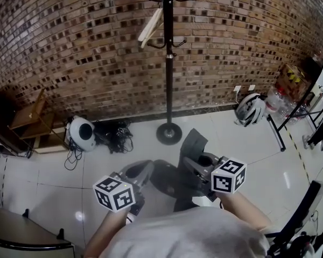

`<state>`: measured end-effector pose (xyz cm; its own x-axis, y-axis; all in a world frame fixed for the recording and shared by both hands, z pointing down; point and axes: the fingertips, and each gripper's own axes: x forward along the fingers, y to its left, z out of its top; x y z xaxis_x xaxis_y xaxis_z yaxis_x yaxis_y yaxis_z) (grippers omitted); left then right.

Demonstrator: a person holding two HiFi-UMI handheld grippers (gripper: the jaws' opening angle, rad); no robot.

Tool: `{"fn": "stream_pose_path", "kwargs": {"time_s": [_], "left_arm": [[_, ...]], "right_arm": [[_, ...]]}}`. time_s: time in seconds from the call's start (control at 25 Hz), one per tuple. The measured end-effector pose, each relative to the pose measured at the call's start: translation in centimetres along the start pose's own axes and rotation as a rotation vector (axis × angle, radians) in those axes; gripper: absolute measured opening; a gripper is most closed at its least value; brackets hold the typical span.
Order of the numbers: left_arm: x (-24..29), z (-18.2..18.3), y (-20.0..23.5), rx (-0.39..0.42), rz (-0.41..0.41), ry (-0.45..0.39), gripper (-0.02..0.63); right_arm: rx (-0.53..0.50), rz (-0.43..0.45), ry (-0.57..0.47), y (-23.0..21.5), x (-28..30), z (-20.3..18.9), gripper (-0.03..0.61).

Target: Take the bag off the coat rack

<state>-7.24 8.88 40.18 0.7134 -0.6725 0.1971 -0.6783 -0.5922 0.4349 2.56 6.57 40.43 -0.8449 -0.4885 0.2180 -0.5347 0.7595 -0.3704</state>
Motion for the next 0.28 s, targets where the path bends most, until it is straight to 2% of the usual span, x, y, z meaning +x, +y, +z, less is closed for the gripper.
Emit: {"fn": "stream_pose_path", "kwargs": {"time_s": [0.12, 0.28], "left_arm": [[-0.1, -0.2, 0.1, -0.007, 0.006, -0.001, 0.0], [-2.0, -0.6, 1.2, -0.011, 0.063, -0.01, 0.0]], "right_arm": [[0.006, 0.011, 0.011, 0.0, 0.3, -0.4, 0.023], [0.0, 0.077, 0.021, 1.4, 2.3, -1.0, 0.023]]}}
